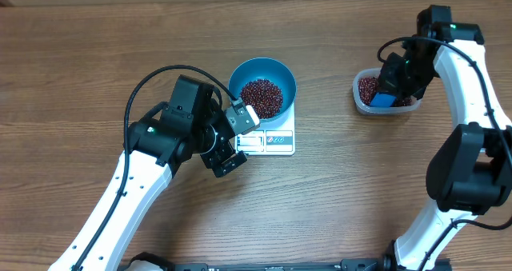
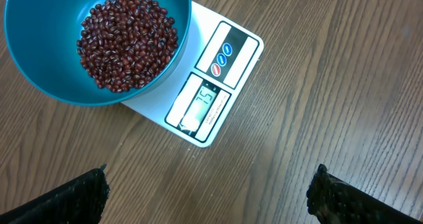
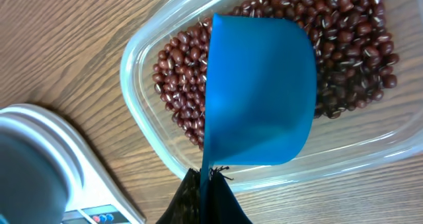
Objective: Scoop item into bowl and weigh 150g on scale
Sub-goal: 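Drag the scoop through the beans and lift it partly filled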
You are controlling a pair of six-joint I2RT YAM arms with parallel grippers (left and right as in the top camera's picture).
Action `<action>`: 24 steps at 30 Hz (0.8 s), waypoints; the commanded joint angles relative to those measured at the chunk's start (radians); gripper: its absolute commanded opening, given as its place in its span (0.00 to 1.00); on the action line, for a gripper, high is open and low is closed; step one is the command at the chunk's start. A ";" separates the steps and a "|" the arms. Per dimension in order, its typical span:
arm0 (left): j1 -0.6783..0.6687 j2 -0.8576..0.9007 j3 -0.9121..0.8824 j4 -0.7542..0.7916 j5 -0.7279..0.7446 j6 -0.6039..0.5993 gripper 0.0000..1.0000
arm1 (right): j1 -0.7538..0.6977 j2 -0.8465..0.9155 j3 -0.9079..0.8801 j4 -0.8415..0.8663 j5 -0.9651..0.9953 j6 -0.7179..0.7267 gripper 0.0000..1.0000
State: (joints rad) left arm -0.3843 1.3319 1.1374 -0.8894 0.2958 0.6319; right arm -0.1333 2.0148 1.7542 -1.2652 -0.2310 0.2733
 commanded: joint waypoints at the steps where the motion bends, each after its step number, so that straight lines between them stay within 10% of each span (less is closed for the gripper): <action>1: -0.002 0.005 -0.005 0.004 0.008 0.019 0.99 | -0.021 -0.019 0.022 0.000 -0.089 -0.031 0.04; 24: -0.002 0.005 -0.005 0.004 0.008 0.019 1.00 | -0.135 -0.019 0.020 -0.034 -0.240 -0.151 0.04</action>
State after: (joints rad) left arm -0.3843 1.3319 1.1374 -0.8894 0.2958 0.6319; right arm -0.2497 2.0148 1.7542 -1.2945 -0.3977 0.1631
